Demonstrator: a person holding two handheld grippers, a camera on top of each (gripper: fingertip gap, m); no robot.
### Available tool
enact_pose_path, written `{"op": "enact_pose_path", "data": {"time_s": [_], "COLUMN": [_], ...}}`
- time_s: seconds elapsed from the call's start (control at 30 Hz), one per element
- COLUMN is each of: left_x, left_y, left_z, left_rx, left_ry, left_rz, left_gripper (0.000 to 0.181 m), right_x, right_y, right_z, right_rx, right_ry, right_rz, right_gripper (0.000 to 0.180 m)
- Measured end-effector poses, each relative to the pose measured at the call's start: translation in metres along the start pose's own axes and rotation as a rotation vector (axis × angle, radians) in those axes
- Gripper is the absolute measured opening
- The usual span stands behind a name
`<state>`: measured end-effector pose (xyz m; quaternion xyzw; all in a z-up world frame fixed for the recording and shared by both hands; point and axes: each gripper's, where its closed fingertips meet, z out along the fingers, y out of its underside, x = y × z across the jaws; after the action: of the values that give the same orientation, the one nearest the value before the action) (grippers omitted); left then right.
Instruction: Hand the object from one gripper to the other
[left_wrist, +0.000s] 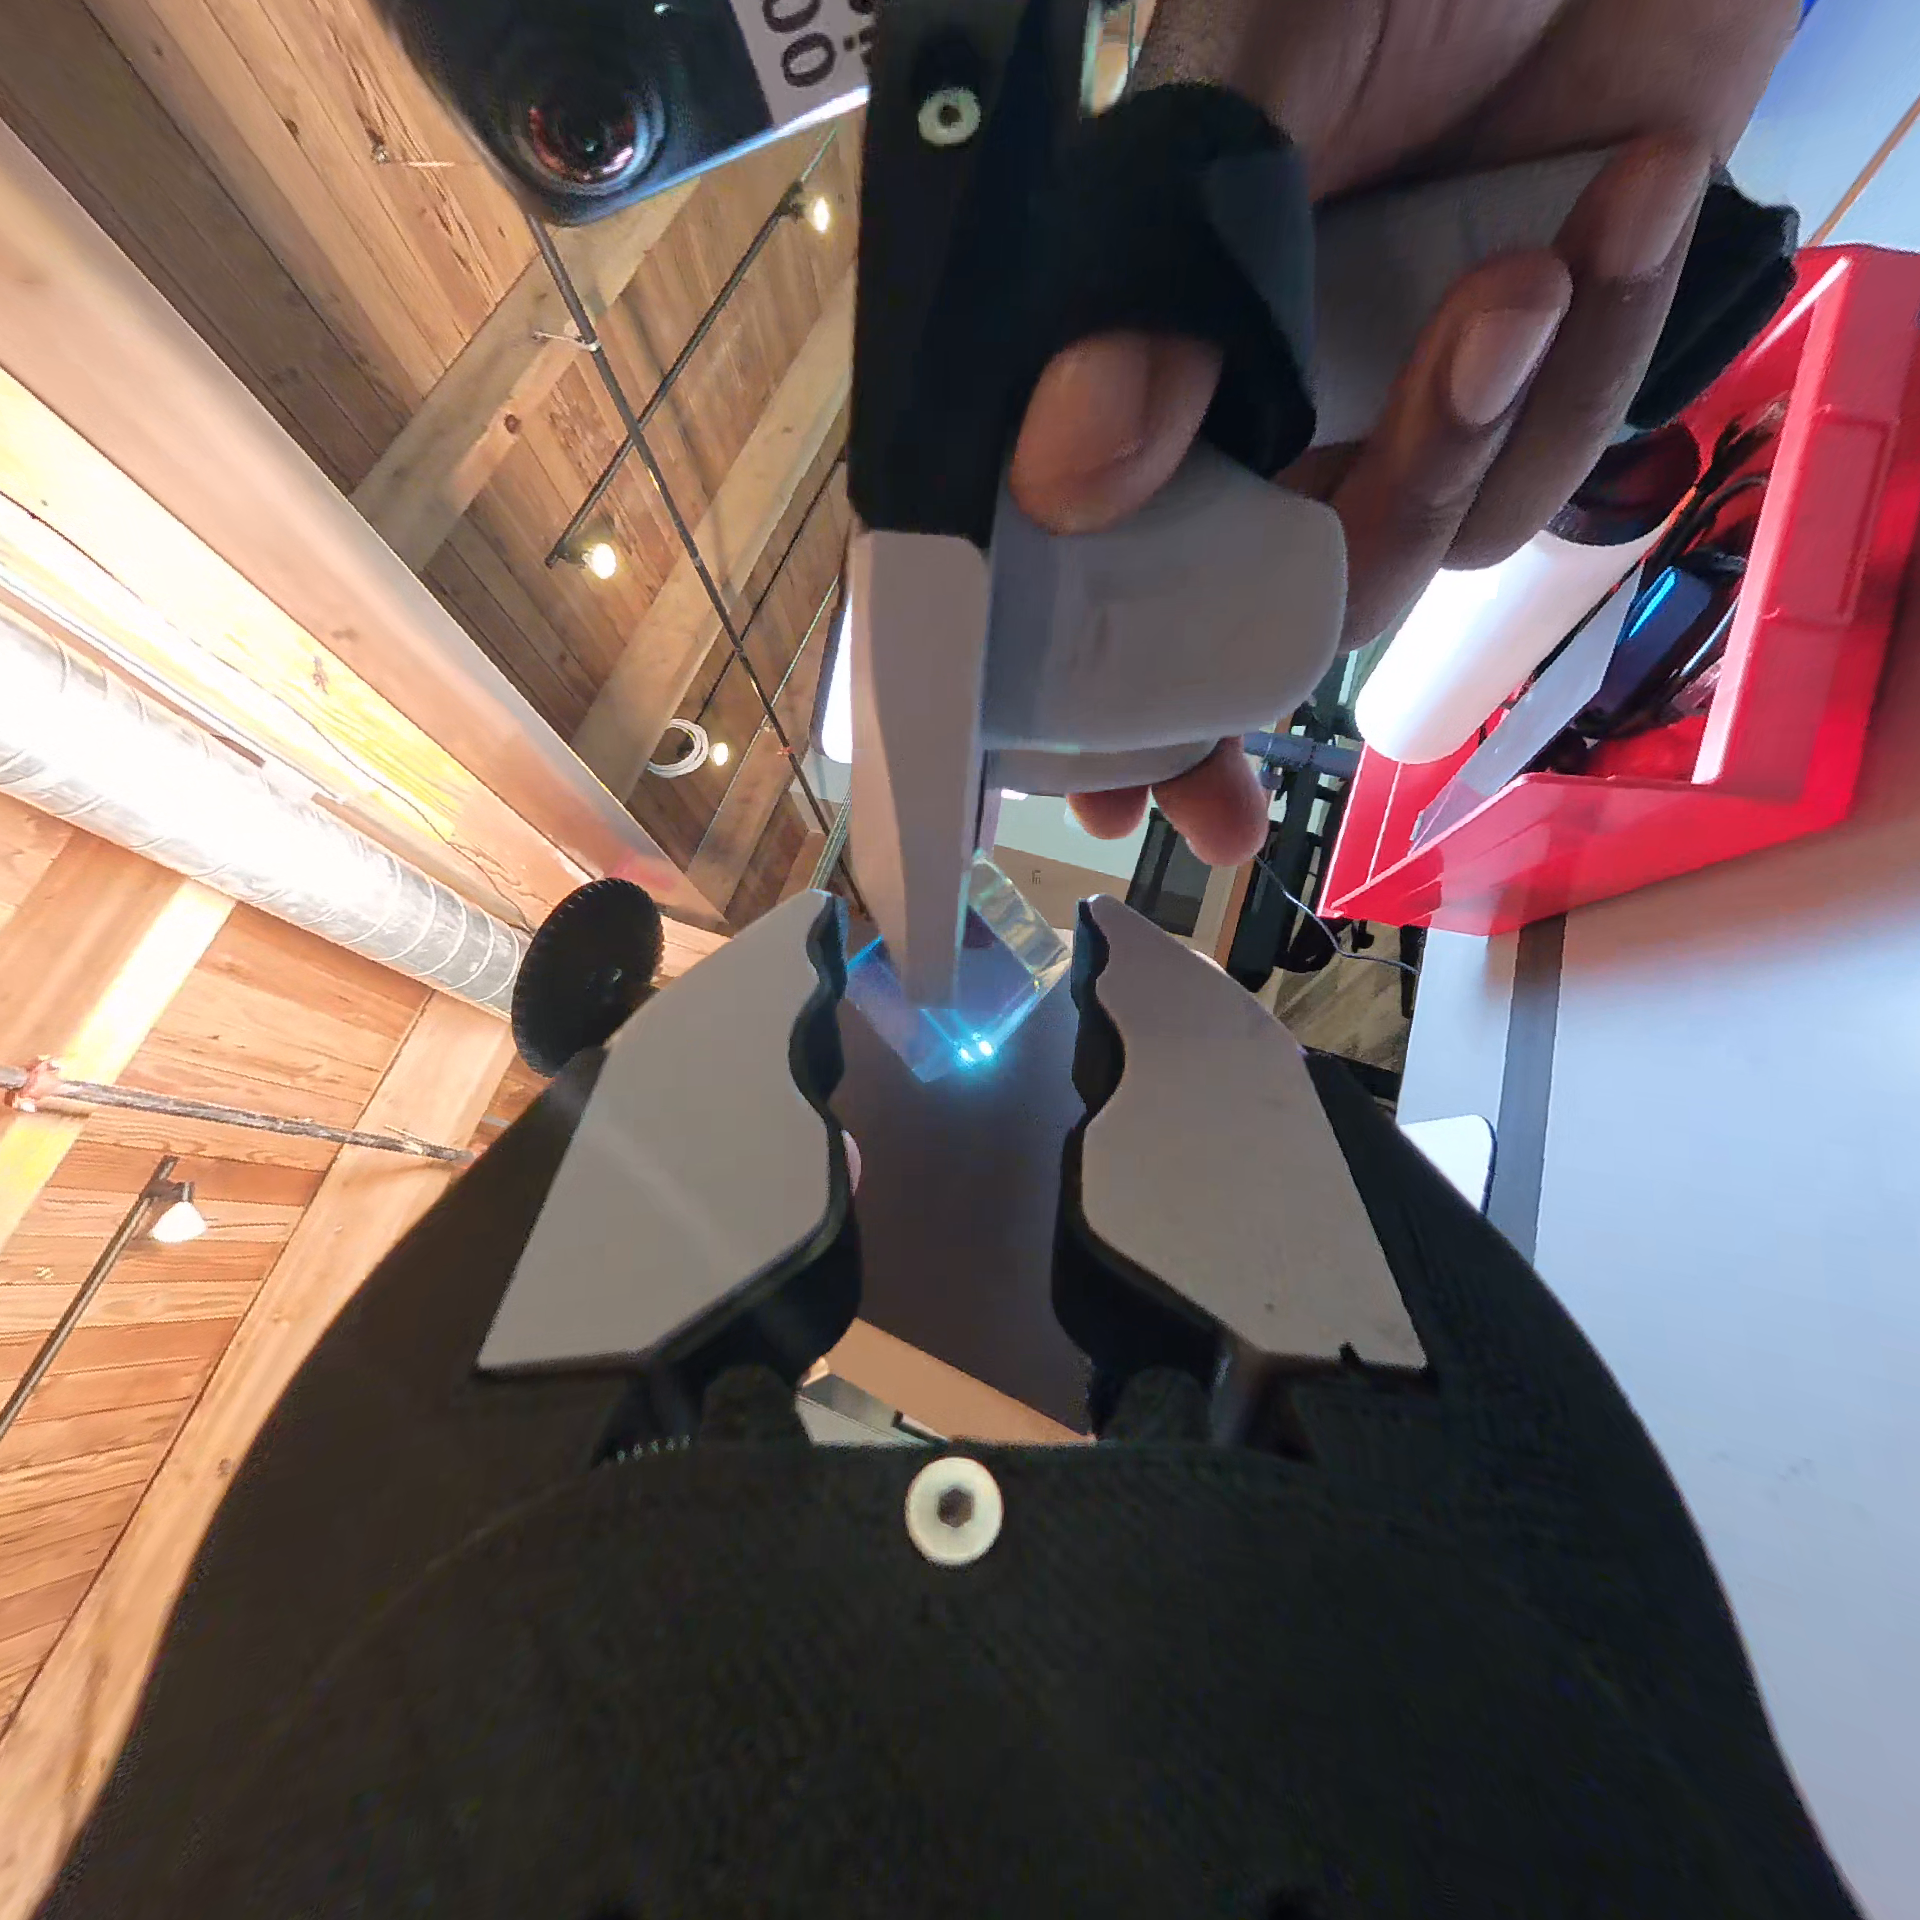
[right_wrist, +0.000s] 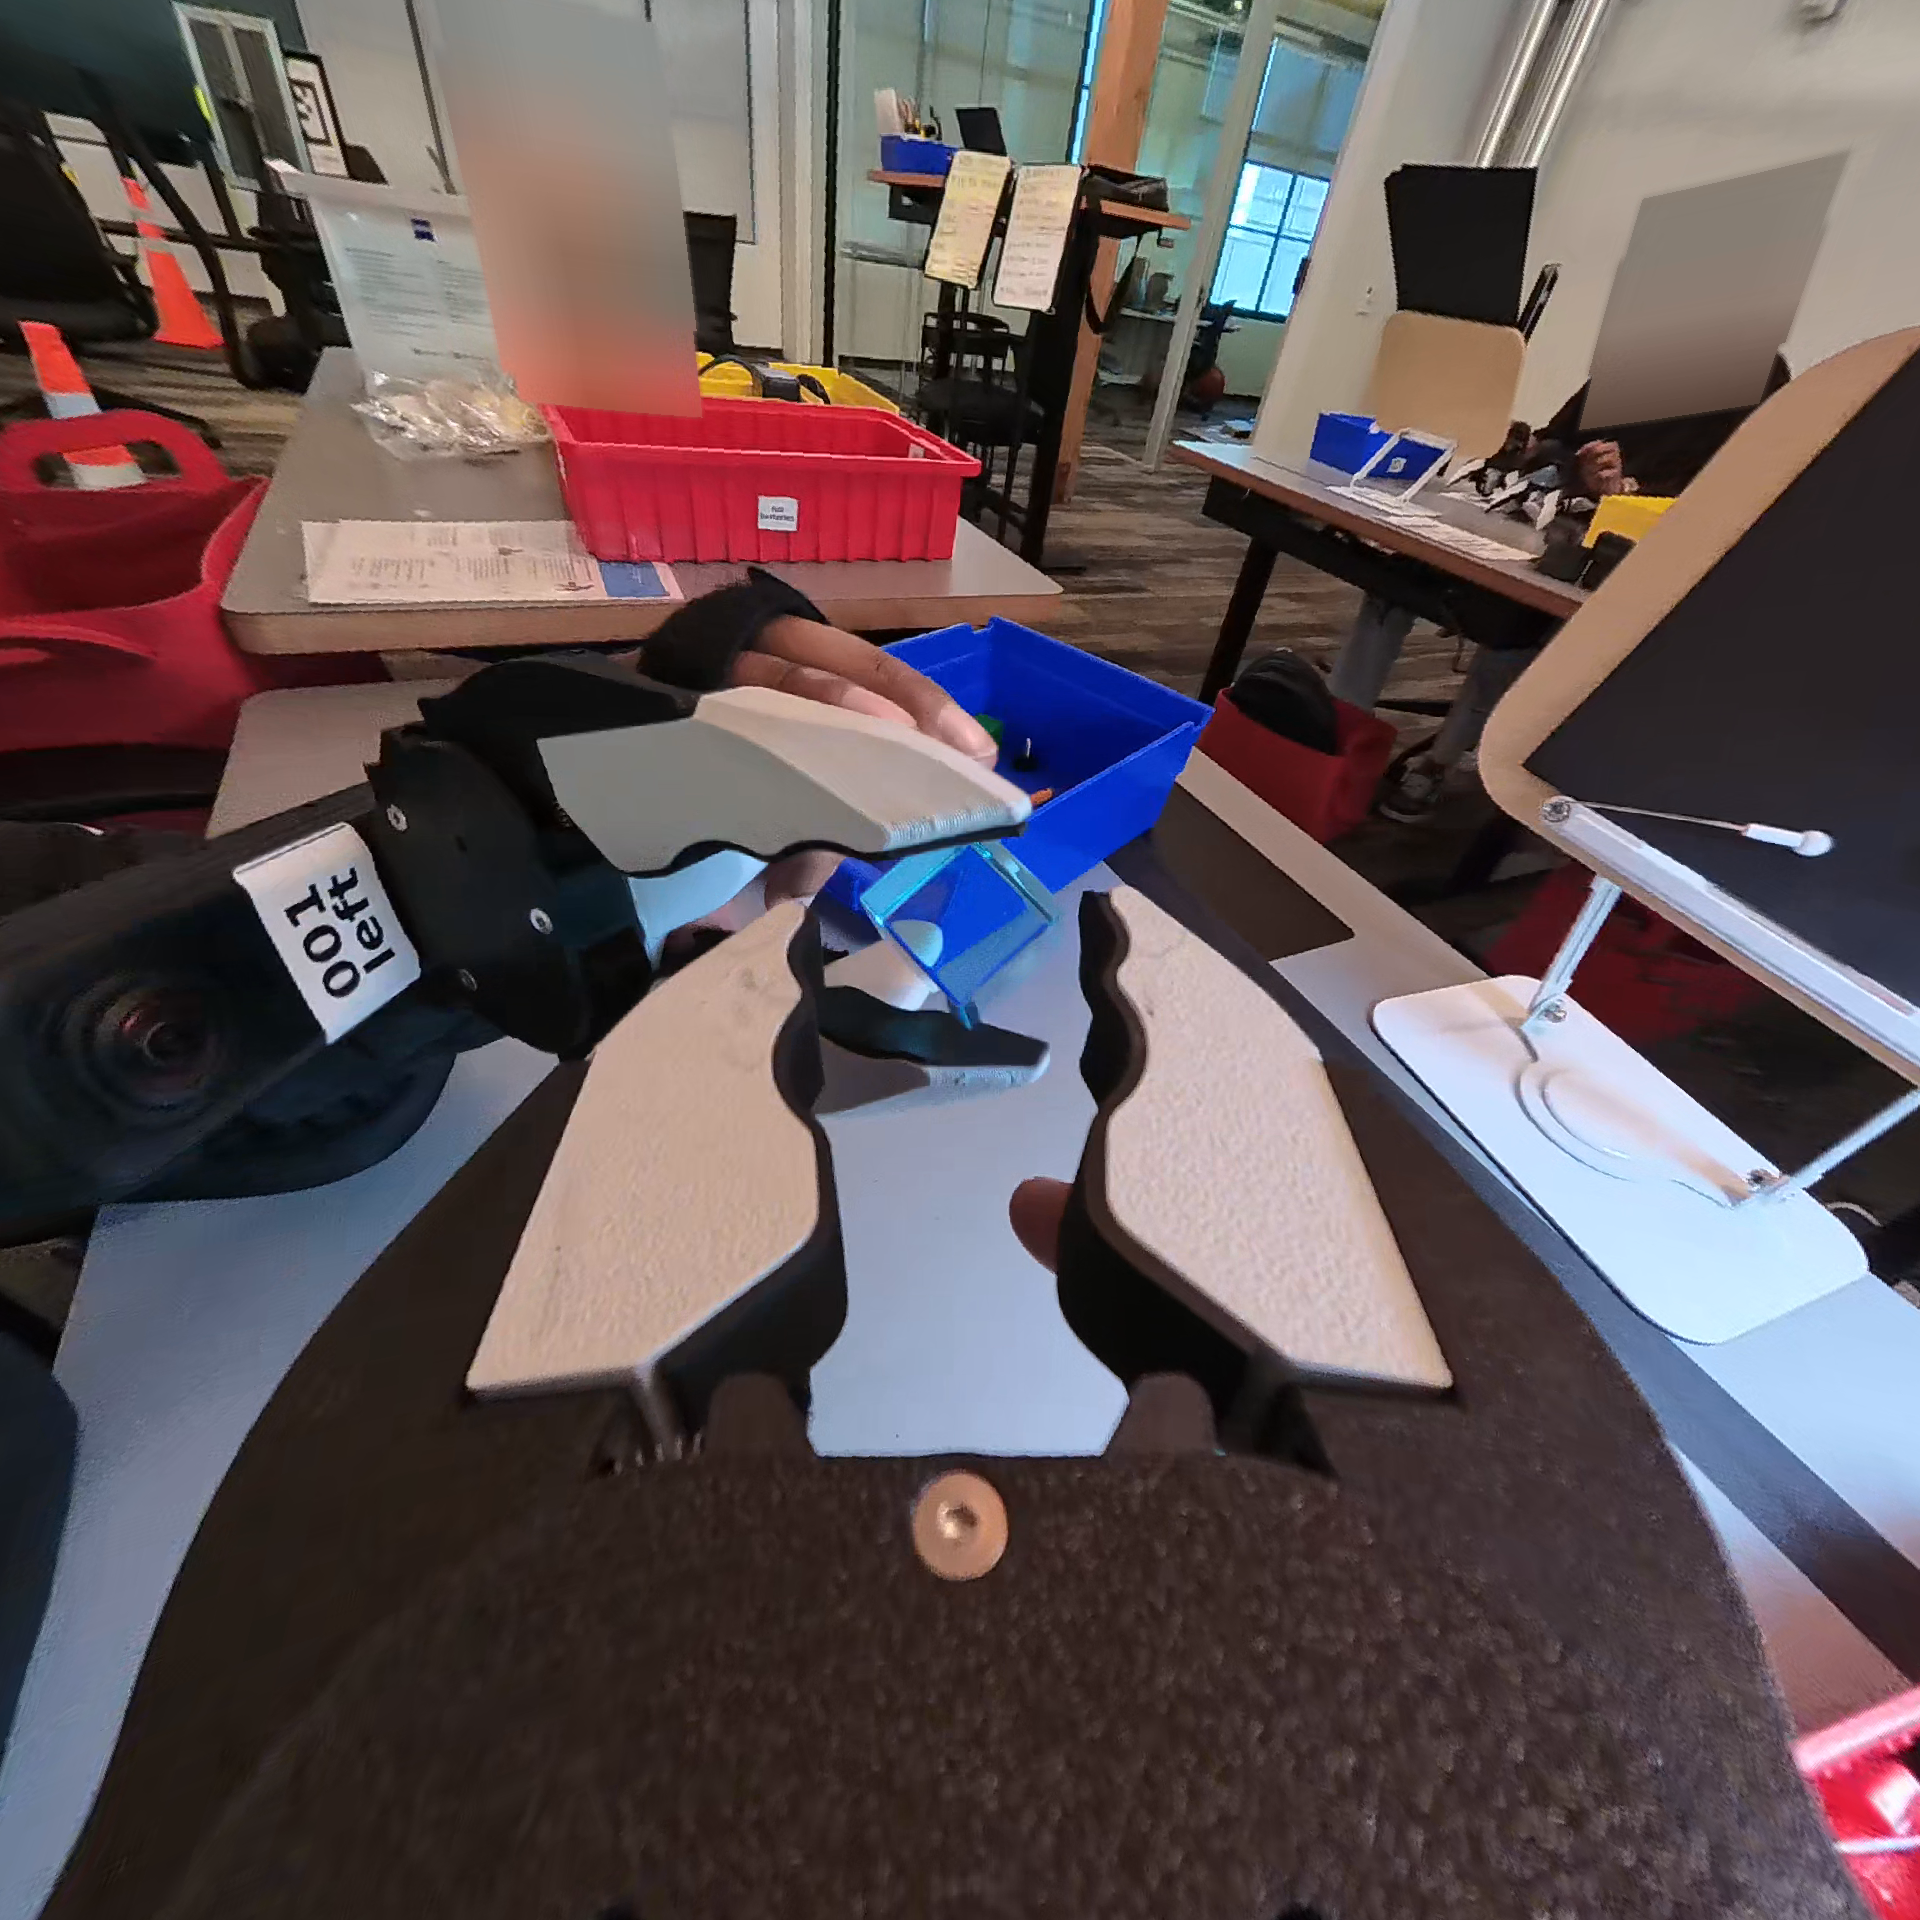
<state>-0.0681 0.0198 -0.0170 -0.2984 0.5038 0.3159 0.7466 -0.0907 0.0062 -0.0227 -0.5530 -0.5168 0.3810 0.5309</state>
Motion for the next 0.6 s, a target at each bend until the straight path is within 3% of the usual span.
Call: {"op": "enact_pose_path", "data": {"time_s": [0.6], "left_x": [0.012], "left_y": [0.013], "left_z": [0.005], "left_rx": [-0.099], "left_ry": [0.054], "left_rz": [-0.018], "left_gripper": [0.042], "right_x": [0.018], "right_y": [0.013], "right_z": [0.009], "right_rx": [-0.096], "right_ry": [0.286], "right_rz": [-0.273], "right_gripper": [0.047]}}
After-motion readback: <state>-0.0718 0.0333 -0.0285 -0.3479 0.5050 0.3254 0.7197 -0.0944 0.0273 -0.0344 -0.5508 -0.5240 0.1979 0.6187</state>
